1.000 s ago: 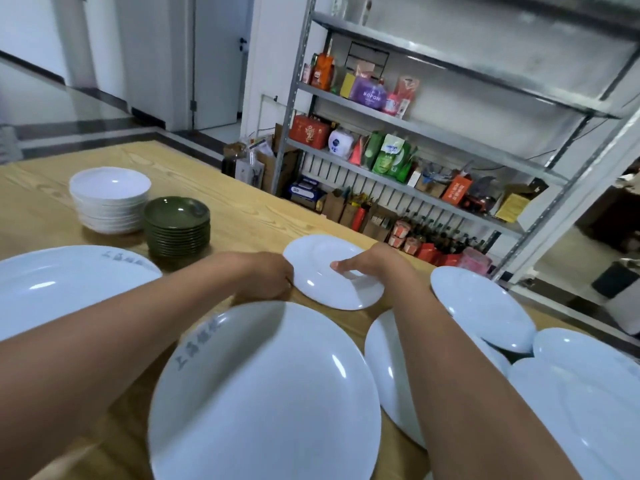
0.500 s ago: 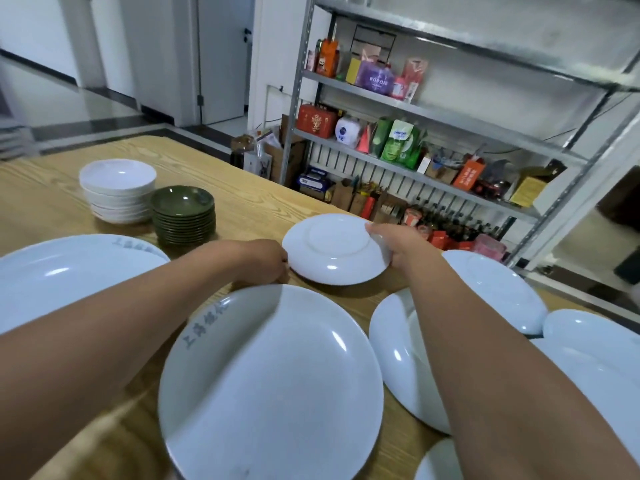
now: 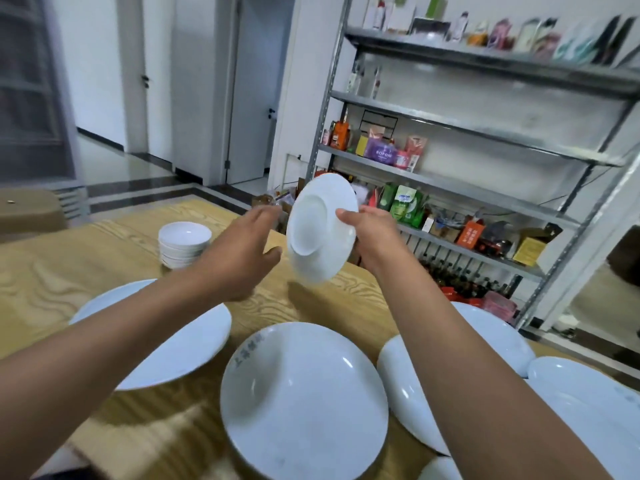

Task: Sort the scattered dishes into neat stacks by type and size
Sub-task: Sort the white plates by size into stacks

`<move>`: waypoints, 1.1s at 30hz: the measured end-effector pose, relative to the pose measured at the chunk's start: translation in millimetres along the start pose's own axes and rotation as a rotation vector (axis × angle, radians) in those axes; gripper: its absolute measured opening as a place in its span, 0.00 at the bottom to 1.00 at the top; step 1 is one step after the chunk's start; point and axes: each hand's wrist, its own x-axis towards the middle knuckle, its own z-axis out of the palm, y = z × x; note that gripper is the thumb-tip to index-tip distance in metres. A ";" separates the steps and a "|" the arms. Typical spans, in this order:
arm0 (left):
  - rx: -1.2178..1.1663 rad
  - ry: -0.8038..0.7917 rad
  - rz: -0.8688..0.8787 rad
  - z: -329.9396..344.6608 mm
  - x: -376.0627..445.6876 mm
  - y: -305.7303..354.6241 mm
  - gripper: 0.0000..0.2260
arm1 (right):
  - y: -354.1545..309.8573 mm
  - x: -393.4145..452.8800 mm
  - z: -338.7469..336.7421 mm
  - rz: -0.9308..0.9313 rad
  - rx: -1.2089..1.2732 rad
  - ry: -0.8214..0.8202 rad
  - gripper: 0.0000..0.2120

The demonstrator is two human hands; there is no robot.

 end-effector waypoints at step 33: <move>0.120 -0.193 -0.037 -55.2 -159.9 -182.6 0.17 | 62.6 -134.1 104.7 -0.933 -1.229 -0.533 0.14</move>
